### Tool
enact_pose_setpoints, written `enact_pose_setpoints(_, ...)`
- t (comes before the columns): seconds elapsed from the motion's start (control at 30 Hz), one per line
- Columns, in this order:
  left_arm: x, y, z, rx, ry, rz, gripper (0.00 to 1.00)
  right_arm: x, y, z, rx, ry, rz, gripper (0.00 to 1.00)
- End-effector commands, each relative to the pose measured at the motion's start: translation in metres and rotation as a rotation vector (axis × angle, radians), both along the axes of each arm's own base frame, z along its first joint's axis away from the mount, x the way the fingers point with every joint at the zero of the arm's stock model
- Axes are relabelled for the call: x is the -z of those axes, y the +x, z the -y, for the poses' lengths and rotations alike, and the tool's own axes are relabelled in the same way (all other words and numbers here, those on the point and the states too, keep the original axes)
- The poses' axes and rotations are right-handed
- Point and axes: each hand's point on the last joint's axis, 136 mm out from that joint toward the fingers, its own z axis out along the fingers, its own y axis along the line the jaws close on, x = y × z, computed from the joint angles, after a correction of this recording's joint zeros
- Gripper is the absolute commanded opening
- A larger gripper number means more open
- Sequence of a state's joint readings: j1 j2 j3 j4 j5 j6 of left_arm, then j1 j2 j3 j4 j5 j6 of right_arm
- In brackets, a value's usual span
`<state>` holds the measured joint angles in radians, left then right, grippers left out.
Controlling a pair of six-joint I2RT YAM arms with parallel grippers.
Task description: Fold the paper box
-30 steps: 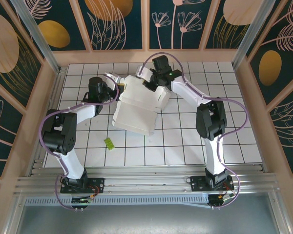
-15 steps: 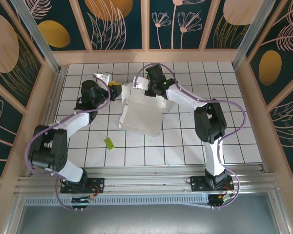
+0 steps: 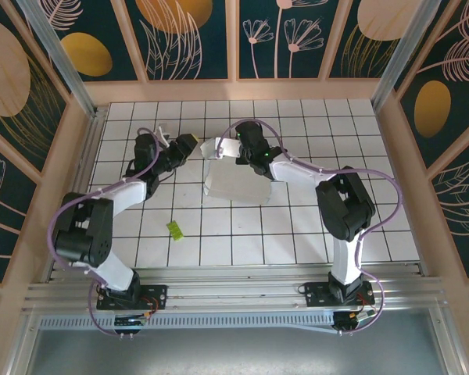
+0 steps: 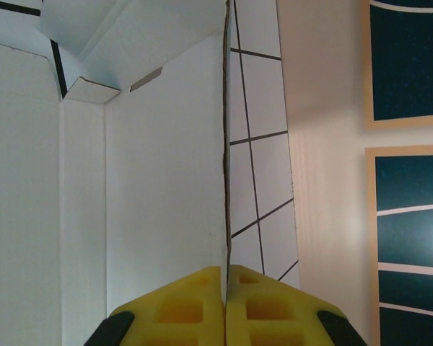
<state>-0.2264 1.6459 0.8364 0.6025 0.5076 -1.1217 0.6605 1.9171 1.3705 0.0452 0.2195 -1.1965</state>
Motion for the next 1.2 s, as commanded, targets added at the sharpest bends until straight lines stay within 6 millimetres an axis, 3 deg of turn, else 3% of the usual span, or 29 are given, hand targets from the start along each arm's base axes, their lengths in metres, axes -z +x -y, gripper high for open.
enact_pose_setpoints(0.0, -0.035, 0.003, 0.021, 0.068, -0.182, 0.019, 0.47, -0.020, 0.000, -0.001, -0.006, 0.039, 0.062, 0.07)
enact_pose_setpoints(0.13, -0.031, 0.011, 0.021, 0.031, -0.207, -0.014, 0.43, -0.011, 0.000, -0.002, -0.007, 0.052, 0.045, 0.07)
enact_pose_setpoints(0.2, -0.013, 0.019, 0.019, -0.002, -0.204, -0.058, 0.40, -0.009, 0.001, -0.002, -0.006, 0.056, 0.042, 0.07)
enact_pose_setpoints(0.47, -0.005, 0.041, 0.025, -0.010, -0.229, -0.060, 0.36, -0.007, 0.003, -0.003, -0.008, 0.064, 0.034, 0.10)
enact_pose_setpoints(0.67, -0.010, 0.055, 0.037, 0.049, -0.250, -0.029, 0.34, -0.007, 0.003, -0.005, -0.019, 0.071, 0.024, 0.12)
enact_pose_setpoints(1.17, 0.015, 0.051, 0.053, 0.104, -0.135, -0.089, 0.36, 0.003, 0.013, -0.007, -0.003, 0.109, -0.034, 0.16)
